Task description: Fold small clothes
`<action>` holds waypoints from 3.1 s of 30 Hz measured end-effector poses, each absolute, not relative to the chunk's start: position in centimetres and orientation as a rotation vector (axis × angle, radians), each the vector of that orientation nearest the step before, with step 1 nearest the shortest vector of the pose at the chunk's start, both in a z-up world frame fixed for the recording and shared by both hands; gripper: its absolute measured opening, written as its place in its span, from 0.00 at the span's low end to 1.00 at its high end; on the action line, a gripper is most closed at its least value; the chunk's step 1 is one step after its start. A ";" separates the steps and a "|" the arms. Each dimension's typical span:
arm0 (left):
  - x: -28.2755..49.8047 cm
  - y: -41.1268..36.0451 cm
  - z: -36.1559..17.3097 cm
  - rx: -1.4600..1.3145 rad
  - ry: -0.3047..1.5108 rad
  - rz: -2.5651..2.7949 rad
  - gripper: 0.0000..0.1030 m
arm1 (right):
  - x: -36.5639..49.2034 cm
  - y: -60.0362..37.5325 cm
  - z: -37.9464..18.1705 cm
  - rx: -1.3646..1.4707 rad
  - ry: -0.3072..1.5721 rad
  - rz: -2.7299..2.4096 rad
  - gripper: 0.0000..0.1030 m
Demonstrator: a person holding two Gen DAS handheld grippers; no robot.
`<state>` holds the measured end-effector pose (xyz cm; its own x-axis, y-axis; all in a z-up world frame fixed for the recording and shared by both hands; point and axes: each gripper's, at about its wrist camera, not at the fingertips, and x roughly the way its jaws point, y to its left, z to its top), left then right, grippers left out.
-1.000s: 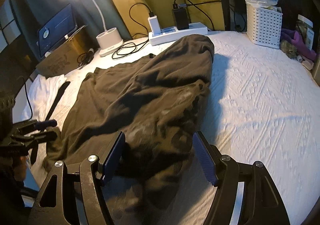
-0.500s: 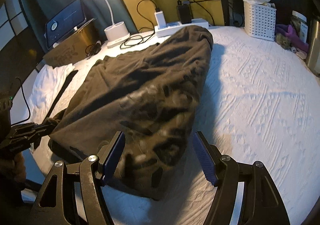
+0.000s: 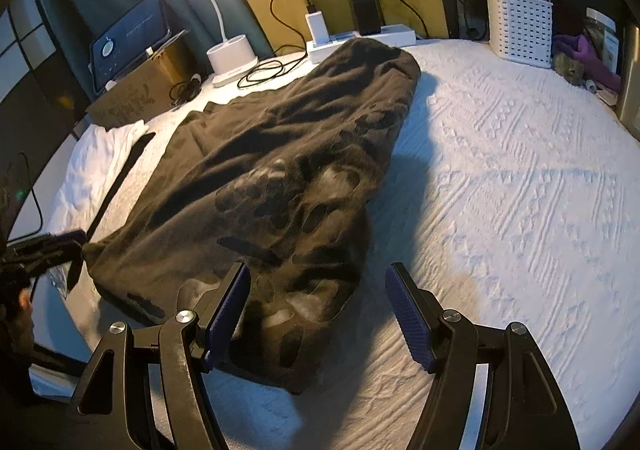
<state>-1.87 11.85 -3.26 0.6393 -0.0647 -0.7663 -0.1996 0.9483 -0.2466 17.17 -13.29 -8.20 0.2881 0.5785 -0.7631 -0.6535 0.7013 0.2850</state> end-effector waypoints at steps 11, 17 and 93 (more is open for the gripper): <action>7.2 9.9 -2.6 -0.204 0.898 0.055 0.48 | 21.1 -14.1 -7.9 -0.064 0.968 0.811 0.70; 12.0 8.8 -2.7 -0.154 0.927 -0.001 0.49 | 23.4 -14.6 -8.3 -0.036 0.974 0.793 0.70; 7.1 10.5 -6.6 -0.280 0.942 -0.120 0.56 | 21.1 -7.1 -8.4 -0.172 0.903 0.779 0.70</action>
<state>7.11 10.49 -6.56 0.5848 -0.2230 -0.7799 -0.0202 0.9572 -0.2888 21.09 -7.10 -8.37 0.3711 0.5354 -0.7587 -0.6724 0.7185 0.1781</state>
